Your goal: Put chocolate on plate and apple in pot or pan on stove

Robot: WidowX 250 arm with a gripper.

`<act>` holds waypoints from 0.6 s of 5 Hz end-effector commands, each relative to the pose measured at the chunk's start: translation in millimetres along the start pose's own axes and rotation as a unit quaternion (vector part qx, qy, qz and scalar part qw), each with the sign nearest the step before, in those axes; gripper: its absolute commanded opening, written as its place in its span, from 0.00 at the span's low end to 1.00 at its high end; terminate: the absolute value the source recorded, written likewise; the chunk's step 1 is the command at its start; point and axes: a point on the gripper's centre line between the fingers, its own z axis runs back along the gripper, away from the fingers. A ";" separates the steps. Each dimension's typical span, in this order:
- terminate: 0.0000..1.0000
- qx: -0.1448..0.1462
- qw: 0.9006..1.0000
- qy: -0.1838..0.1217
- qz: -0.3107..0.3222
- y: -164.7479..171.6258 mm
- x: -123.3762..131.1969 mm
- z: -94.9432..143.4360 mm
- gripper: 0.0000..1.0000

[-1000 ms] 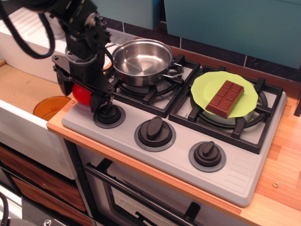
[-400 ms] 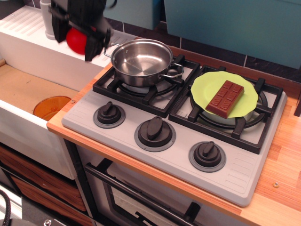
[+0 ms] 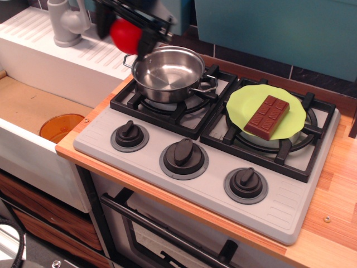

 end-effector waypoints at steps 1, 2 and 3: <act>0.00 -0.006 0.999 -0.038 0.018 -18.9 15.2 8.2 0.00; 0.00 -0.013 0.999 -0.049 0.014 -17.8 20.0 3.0 1.00; 0.00 -0.021 0.998 -0.052 0.008 -13.2 26.8 0.0 1.00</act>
